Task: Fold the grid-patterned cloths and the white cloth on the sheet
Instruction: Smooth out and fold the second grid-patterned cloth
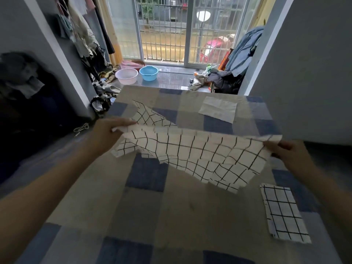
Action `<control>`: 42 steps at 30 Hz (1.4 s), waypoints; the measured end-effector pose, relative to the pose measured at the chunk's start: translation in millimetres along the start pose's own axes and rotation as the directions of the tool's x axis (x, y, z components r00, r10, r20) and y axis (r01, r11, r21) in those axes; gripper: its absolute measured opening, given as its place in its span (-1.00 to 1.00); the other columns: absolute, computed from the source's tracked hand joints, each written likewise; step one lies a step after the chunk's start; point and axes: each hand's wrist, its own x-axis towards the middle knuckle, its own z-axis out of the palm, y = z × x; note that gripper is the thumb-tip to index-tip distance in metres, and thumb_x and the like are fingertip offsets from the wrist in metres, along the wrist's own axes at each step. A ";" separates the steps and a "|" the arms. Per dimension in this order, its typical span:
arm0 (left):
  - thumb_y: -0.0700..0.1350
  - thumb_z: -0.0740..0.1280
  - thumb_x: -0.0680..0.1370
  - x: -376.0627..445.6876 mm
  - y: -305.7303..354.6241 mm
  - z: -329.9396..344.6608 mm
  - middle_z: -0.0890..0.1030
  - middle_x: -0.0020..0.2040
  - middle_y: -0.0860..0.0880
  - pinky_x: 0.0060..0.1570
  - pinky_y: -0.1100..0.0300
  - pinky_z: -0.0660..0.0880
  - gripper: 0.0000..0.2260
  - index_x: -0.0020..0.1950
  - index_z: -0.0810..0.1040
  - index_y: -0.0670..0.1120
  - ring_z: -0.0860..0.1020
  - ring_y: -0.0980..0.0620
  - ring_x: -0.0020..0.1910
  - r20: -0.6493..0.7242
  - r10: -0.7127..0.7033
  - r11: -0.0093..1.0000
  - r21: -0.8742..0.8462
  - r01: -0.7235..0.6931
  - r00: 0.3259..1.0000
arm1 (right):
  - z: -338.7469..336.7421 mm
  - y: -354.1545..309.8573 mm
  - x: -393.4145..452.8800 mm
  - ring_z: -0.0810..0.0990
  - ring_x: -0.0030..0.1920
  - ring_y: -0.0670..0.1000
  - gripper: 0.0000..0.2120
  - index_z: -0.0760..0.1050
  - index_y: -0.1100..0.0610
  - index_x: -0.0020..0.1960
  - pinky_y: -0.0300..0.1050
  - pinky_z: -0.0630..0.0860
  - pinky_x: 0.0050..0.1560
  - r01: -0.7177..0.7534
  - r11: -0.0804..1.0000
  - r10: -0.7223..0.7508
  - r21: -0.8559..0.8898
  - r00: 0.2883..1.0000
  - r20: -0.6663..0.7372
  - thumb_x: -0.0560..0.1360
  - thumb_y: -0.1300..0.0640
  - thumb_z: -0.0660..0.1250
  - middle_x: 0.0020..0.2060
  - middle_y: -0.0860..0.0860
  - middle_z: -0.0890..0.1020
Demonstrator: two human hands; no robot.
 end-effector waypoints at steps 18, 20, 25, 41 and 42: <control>-0.10 0.43 0.26 -236.3 -76.6 32.4 0.55 0.27 0.21 0.14 0.24 0.54 -0.46 0.24 0.59 0.14 0.51 0.19 0.25 0.680 0.040 0.927 0.248 -0.281 0.732 | 47.3 115.2 -159.8 0.50 0.00 -0.38 -0.81 0.60 -0.23 -0.01 -0.42 0.44 0.00 0.423 0.719 0.131 -0.551 0.696 0.706 0.50 -0.24 0.26 0.03 -0.42 0.54; -0.06 0.32 0.24 -244.4 -79.3 34.1 0.43 0.38 0.24 0.27 0.37 0.36 -0.43 0.27 0.53 0.17 0.41 0.24 0.33 0.717 -0.003 0.916 0.281 -0.285 0.697 | 47.2 116.4 -159.5 0.46 -0.07 -0.40 -0.83 0.61 -0.17 0.05 -0.50 0.36 -0.04 0.447 0.659 0.266 -0.605 0.614 0.743 0.51 -0.01 0.29 0.02 -0.37 0.52; -0.24 0.37 0.17 -229.8 -71.7 37.2 0.49 0.35 0.12 0.11 0.30 0.47 -0.52 0.03 0.57 0.15 0.53 0.11 0.24 0.675 0.059 0.904 0.277 -0.327 0.735 | 32.5 116.4 -144.5 0.57 -0.16 -0.13 -0.87 0.51 -0.08 -0.24 -0.17 0.53 -0.09 0.166 0.641 0.458 -0.750 0.702 0.546 0.38 0.11 0.23 -0.22 -0.09 0.61; 0.27 -0.18 0.54 -166.1 -11.4 190.1 -0.23 0.57 0.10 0.50 0.00 -0.27 -0.39 0.58 -0.09 0.13 -0.28 0.05 0.54 0.624 -0.084 0.926 0.336 -0.170 0.777 | 138.6 117.6 -53.9 0.51 -0.36 0.04 -0.86 0.42 0.18 -0.08 -0.25 0.45 -0.56 -0.750 0.647 0.752 0.139 0.658 0.050 0.49 0.20 0.39 -0.27 0.12 0.48; 0.30 -0.18 0.54 -167.5 -16.5 192.7 -0.25 0.57 0.11 0.49 -0.02 -0.29 -0.38 0.58 -0.11 0.15 -0.29 0.04 0.55 0.630 -0.110 0.924 0.351 -0.155 0.769 | 140.5 118.3 -51.3 0.51 -0.33 0.06 -0.81 0.43 0.18 -0.03 -0.19 0.46 -0.47 -0.711 0.703 0.710 0.012 0.704 0.018 0.46 0.18 0.42 -0.23 0.13 0.50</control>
